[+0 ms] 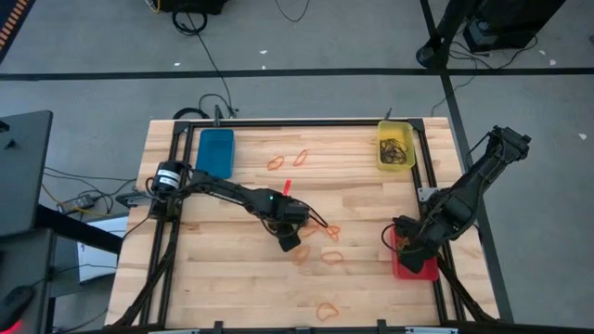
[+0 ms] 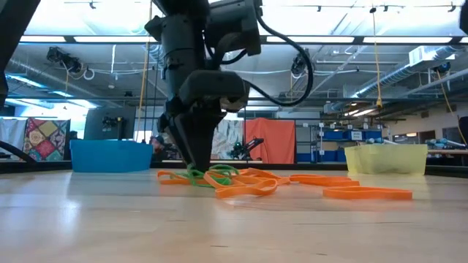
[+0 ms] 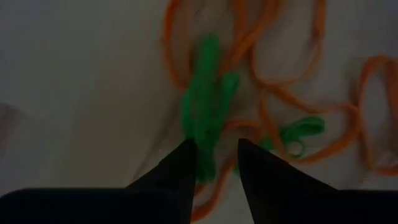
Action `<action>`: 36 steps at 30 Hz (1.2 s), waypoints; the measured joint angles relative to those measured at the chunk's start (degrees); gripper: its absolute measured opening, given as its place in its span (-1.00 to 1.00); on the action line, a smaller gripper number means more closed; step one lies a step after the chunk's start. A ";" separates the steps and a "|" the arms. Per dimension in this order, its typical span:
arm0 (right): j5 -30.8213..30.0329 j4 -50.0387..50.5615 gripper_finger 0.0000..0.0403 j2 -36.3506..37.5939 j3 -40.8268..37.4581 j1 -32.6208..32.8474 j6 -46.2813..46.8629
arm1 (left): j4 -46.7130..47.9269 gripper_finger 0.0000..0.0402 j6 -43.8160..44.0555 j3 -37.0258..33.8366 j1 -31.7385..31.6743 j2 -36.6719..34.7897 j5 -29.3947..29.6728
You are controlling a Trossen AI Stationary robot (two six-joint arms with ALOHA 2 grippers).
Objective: Sort rubber bands into baskets
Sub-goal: Put the green rubber band into the red bin
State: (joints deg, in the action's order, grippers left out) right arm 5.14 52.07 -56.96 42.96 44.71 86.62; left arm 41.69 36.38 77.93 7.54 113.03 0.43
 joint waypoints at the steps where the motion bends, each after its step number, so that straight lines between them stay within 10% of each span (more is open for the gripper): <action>1: -1.45 -2.19 -0.17 0.22 0.00 -0.02 -0.36 | -1.13 -0.39 -0.84 -0.37 0.03 0.00 -0.90; 23: -22.81 -13.28 -0.17 2.18 0.02 -7.51 -13.56 | -8.51 -0.39 -8.76 -3.41 -0.81 -6.46 -3.76; 36: -32.77 -22.64 -0.17 1.02 0.09 -14.85 -39.31 | -16.59 -0.39 -7.58 -10.05 -5.73 -6.08 -7.58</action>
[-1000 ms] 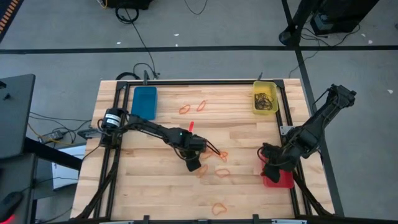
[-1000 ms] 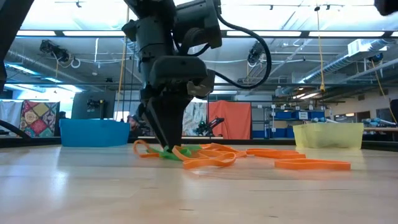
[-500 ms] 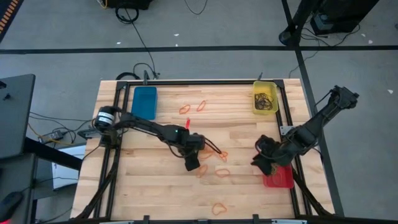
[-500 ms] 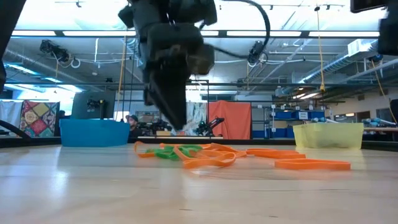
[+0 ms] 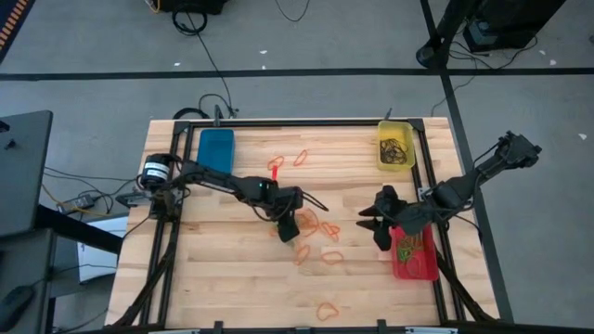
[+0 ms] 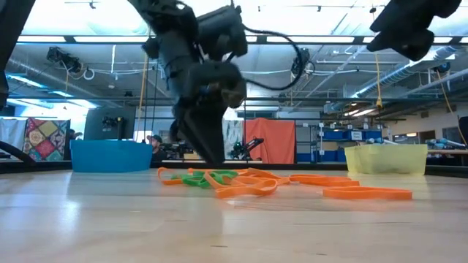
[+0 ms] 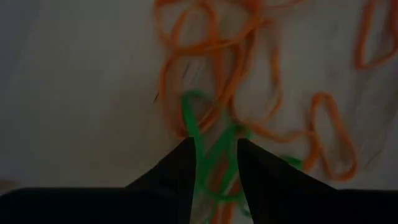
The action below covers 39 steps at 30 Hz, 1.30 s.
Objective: Sort rubber bands into baskets
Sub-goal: Put the green rubber band into the red bin
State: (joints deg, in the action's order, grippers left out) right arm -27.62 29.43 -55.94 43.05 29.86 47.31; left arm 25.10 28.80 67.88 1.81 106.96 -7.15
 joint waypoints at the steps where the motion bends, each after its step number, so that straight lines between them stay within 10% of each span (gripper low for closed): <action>1: -0.01 -0.30 -0.17 -0.37 0.00 -0.22 -0.86 | -0.92 -0.39 0.73 -1.06 -0.10 0.00 0.60; 12: 1.82 -1.57 -0.17 -8.19 -0.03 -1.61 -0.57 | -9.47 -0.42 4.85 -7.52 -0.30 -0.20 -0.24; 19: 5.51 -2.45 -0.17 -11.78 -0.07 -1.96 6.21 | -8.85 -0.94 6.74 -7.63 0.19 -0.43 -6.14; 35: 21.65 -38.20 -0.11 -20.37 -0.09 -12.81 6.76 | -22.31 -0.97 5.88 -1.89 3.99 -12.09 -0.40; 39: 16.57 -41.17 -0.07 -20.98 -0.09 -13.24 10.76 | -22.76 -0.97 4.07 -1.43 4.27 -12.15 -2.18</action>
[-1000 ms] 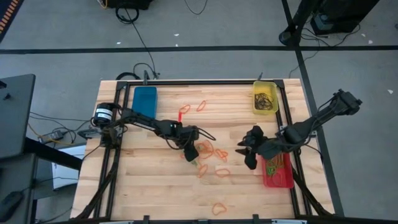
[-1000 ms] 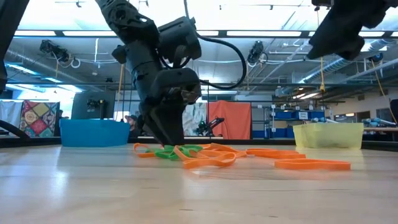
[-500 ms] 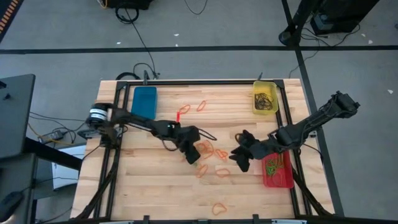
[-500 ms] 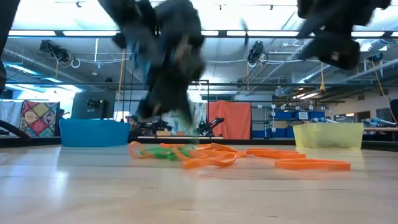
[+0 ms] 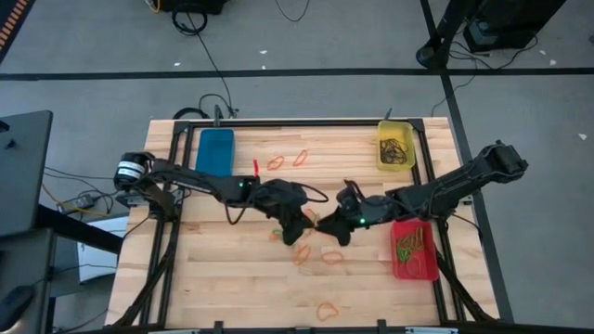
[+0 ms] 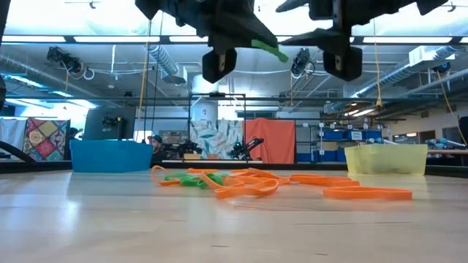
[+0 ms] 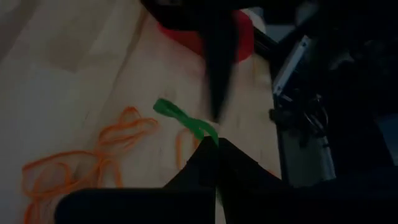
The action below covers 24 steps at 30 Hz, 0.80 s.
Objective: Sort rubber bands into baskets
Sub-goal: Put the green rubber band into the red bin
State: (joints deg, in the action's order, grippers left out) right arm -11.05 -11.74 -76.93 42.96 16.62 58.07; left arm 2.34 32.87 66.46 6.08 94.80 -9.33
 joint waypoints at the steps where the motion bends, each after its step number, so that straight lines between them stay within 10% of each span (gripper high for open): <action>1: -1.94 0.19 -0.06 0.22 0.00 0.00 1.54 | 0.13 -0.97 -0.37 0.00 0.12 -0.02 -0.42; 9: -8.74 6.30 -0.06 4.16 0.01 0.13 2.07 | 0.95 -0.97 -2.86 0.00 1.17 -0.19 -0.54; 24: 9.08 -0.80 -0.19 0.32 -0.02 -3.39 -6.07 | -6.13 -0.97 -4.46 0.07 1.21 -0.33 -4.81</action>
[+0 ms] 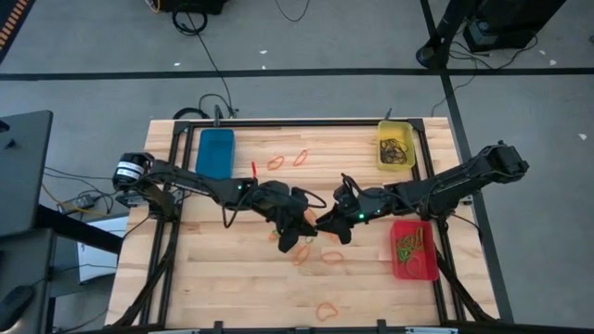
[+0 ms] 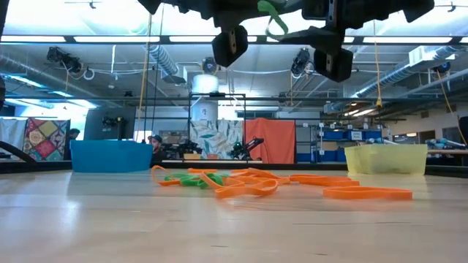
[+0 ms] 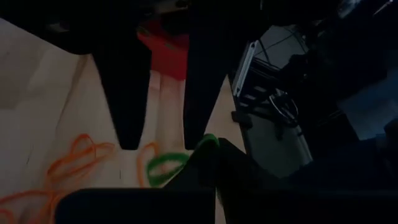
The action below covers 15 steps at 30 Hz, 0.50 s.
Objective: Sort rubber bands into baskets
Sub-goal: Put the green rubber band into the red bin
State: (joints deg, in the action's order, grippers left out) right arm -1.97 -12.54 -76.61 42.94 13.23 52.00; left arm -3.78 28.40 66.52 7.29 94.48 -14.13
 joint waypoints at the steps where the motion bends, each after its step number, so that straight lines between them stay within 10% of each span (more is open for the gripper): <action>1: 0.27 0.05 -0.25 0.06 0.00 -0.02 -0.51 | 0.08 -0.97 0.00 0.00 -0.04 0.02 -0.22; 10: 3.27 1.14 -0.94 0.41 0.02 -1.71 -7.27 | 1.03 -0.97 0.29 0.00 -0.15 -0.17 -3.45; 15: 6.30 6.16 -0.79 1.75 0.04 -1.74 -19.23 | 4.24 -0.97 1.23 0.00 -0.09 -2.21 -3.59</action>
State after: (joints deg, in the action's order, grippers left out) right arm 4.32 -6.38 -74.86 42.98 11.49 32.77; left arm 0.45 29.63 66.52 7.19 92.27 -17.73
